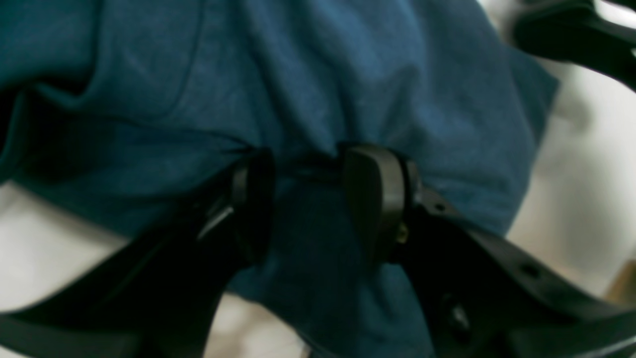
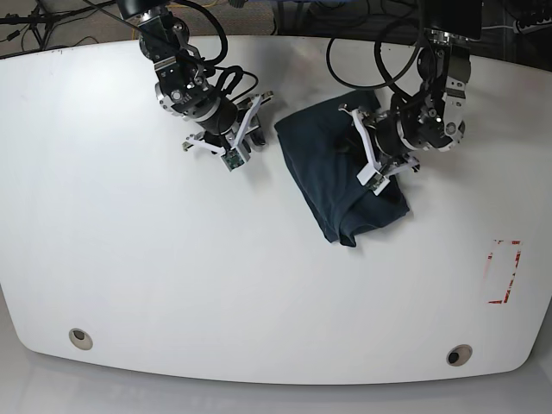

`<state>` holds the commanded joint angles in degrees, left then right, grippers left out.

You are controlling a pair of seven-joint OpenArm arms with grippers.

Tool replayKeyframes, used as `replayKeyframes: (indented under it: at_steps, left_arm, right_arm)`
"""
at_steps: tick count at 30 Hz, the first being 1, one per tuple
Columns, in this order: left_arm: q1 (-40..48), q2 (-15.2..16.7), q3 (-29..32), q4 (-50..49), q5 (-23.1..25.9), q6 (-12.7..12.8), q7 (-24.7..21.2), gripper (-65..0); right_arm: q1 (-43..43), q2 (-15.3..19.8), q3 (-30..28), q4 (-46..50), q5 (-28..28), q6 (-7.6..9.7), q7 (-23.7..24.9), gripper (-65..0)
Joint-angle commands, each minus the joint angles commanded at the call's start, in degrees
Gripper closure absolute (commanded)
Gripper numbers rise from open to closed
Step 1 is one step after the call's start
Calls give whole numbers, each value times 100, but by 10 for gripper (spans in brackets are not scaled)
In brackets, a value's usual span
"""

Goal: Fold the T-shirt properly
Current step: 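Rotate and slide the bundle with both grippers toward the left arm, then press the bundle flat with the left gripper, then release and lift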

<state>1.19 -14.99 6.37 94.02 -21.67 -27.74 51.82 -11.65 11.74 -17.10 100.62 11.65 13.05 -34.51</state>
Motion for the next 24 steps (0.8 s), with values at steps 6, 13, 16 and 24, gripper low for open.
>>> replayKeyframes:
  at_steps: [6,13,16,24]
  left_arm:
    - [-448,-413,360,-70,-35,-519,18,-253]
    - [-598,-440,519,62,-35,-1090,202,-253]
    - [-642,-431,501,387,-35,-1169,440,-253]
    - [-448,-448,-246,1187,0,-1178,510,-253]
  right_arm:
    - [-167,0,-9,325,0,-9,-18,-166]
    - [-193,-35,-9,659,9,-9,-18,-166]
    - [-79,-44,-18,756,62,9,-18,-166]
    - [316,-281,-422,695,26,9,-18,-171]
